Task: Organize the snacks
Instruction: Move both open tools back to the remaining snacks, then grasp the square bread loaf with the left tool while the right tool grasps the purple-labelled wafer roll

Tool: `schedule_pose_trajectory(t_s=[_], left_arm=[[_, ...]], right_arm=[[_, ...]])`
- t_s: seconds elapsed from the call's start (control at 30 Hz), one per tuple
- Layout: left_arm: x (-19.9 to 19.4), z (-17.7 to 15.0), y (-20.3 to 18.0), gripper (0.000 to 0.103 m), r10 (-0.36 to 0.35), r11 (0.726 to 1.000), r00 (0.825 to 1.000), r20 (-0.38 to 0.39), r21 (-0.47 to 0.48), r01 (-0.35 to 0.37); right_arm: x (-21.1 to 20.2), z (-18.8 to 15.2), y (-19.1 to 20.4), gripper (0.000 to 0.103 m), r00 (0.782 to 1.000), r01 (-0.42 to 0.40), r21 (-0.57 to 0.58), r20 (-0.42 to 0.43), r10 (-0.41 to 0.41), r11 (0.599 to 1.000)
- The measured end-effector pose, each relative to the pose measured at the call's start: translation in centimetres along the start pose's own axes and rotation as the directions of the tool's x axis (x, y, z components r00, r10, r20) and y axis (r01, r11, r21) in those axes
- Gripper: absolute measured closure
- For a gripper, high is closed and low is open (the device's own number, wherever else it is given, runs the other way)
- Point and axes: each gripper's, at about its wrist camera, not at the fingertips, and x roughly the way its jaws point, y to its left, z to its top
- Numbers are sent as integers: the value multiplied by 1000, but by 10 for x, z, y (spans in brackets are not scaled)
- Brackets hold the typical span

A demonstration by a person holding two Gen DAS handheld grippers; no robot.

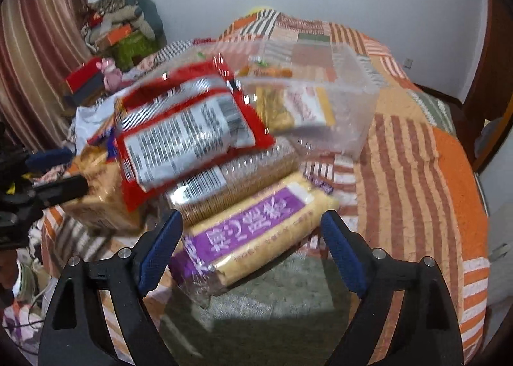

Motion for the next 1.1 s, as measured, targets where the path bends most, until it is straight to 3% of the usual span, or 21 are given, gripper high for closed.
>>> schedule_pose_trajectory(t_s=[0.13,0.37,0.53,0.67,0.73,0.87,1.0,1.1], left_arm=[[-1,1,-5,29,-27,1000,1000,10,2,27],[11,-1,-20,27,-46,998,999,-11,42,47],[11,-2,-20,26,-59,998,998,-14,20,59],[4,-8,-21,26,-74,997,997,-20,19,74],[0,-11,-23,26,-84,996,996,-26,20,84],[-6,-15,-27,27,-94,995,995,-33,27,95],[6,-11,-28,27,-54,997,997,-56,55,57],[18,-9,-22,27,-80,996,993,-85,30,83]], right_arm=[[-4,-7,-20,17,999,-24,52,-20,25,998],[-28,-20,-54,17,1000,2,114,-31,1,993],[-45,-26,-67,17,1000,24,126,-19,-22,992],[-47,-21,-68,21,1000,15,132,3,-15,991],[-44,-17,-64,28,1000,-8,128,5,8,992],[-36,-10,-55,28,999,-34,120,13,32,992],[-23,-4,-49,28,998,-60,121,5,60,991],[-18,-3,-47,28,998,-68,126,1,68,990]])
